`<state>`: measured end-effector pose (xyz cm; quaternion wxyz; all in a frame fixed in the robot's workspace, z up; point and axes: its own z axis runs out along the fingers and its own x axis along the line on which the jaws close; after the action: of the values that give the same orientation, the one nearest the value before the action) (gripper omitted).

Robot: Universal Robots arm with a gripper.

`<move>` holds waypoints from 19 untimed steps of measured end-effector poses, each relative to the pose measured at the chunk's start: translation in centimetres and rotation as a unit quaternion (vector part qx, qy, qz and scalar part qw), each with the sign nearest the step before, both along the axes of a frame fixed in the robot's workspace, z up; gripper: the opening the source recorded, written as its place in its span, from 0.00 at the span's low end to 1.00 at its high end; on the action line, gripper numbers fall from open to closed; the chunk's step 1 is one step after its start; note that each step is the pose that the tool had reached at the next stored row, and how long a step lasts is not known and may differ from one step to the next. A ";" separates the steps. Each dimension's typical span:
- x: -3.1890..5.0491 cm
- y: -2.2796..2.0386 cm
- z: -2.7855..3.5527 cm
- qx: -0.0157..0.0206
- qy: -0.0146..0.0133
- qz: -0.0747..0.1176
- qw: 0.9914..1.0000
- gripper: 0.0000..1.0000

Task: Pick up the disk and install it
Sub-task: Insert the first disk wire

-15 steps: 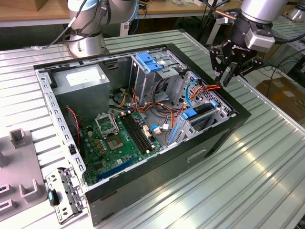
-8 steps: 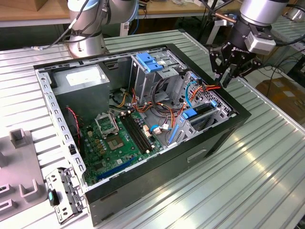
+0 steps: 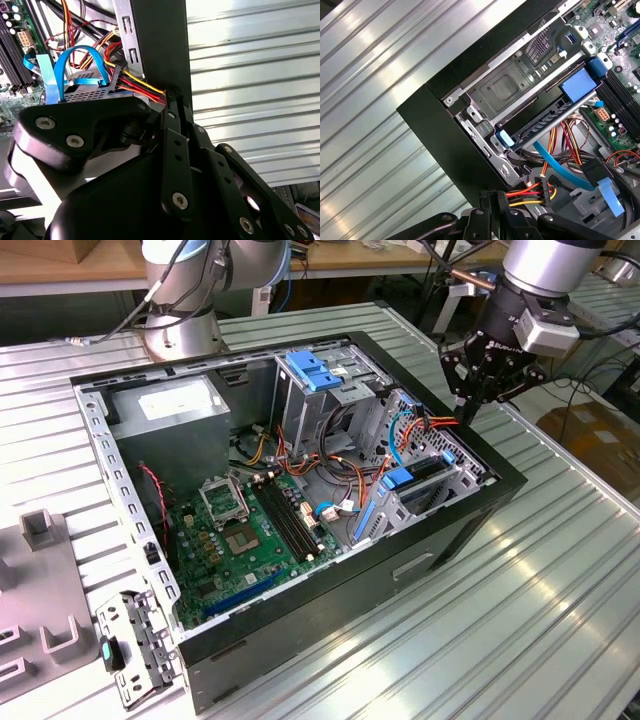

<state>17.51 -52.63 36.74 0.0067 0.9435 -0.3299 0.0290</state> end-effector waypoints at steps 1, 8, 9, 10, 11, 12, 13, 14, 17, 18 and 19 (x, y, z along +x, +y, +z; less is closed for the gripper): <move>0.00 0.00 0.25 0.000 0.000 0.000 1.000 0.16; 0.00 0.00 0.74 0.000 0.000 0.000 1.000 0.16; 0.00 0.00 0.74 0.000 0.000 0.000 1.000 0.16; -0.02 0.00 0.75 0.000 0.000 0.000 1.000 0.16; -0.09 0.00 0.75 0.000 0.000 0.000 1.000 0.16; -0.19 0.01 0.75 0.000 0.000 0.000 1.000 0.16; -0.42 0.00 0.74 0.000 0.000 0.000 1.000 0.16; -0.64 0.00 0.74 0.000 0.000 0.000 1.000 0.16; -1.45 0.00 0.74 0.000 0.000 0.000 1.000 0.16; -1.81 0.00 0.74 0.000 0.000 0.000 1.000 0.16; -2.01 0.00 0.74 0.000 0.000 -0.001 1.000 0.16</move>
<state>15.50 -52.63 37.48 0.0068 0.9431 -0.3312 0.0291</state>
